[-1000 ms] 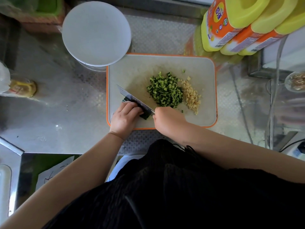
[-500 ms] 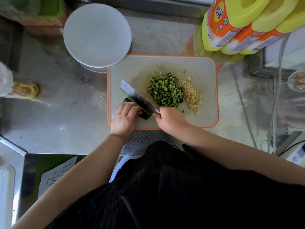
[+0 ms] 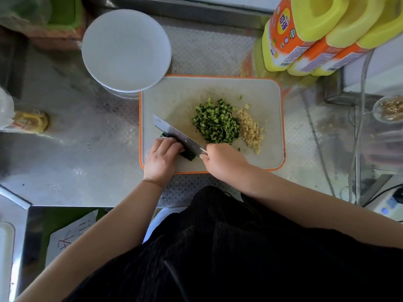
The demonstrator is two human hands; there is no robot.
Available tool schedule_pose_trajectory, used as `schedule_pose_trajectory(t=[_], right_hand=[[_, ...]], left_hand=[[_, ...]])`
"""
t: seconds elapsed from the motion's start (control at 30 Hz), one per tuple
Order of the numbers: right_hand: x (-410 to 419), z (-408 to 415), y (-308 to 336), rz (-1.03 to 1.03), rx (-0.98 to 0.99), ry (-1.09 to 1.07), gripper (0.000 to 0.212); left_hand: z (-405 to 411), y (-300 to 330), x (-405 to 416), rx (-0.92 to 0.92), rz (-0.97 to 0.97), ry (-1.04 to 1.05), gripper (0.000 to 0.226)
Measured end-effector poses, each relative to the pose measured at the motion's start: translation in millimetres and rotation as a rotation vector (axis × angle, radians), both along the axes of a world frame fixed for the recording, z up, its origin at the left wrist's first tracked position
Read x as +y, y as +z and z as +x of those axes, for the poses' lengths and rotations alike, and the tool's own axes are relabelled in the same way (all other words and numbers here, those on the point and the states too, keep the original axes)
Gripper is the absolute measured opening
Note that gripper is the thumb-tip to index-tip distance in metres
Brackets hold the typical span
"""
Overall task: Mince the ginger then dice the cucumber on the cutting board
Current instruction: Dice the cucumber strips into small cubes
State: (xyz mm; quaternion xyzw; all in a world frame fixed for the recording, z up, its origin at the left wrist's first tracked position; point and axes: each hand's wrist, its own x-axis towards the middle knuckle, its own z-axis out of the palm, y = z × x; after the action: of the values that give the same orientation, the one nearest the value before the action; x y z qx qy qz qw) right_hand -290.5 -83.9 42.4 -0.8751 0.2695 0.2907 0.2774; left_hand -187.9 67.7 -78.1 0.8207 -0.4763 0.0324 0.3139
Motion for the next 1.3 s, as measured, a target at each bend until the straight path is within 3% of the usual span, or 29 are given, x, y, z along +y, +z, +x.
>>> schedule_pose_trajectory(t=[0.37, 0.6, 0.8, 0.97, 1.3], right_hand=[[3, 21, -2, -0.024, 0.121, -0.026, 0.031], [9, 5, -24, 0.010, 0.065, -0.057, 0.030], [-6, 4, -20, 0.034, 0.026, -0.139, 0.031], [1, 1, -6, -0.038, -0.011, -0.012, 0.039], [8, 7, 3, -0.061, 0.057, 0.014, 0.038]], left_hand=[[1, -2, 0, -0.012, -0.028, -0.017, 0.015], [1, 0, 1, -0.028, -0.006, -0.029, 0.013], [-2, -5, 2, -0.017, -0.013, 0.079, 0.006], [-3, -4, 4, -0.015, -0.014, 0.083, 0.013], [-1, -3, 2, 0.032, 0.009, 0.100, 0.018]])
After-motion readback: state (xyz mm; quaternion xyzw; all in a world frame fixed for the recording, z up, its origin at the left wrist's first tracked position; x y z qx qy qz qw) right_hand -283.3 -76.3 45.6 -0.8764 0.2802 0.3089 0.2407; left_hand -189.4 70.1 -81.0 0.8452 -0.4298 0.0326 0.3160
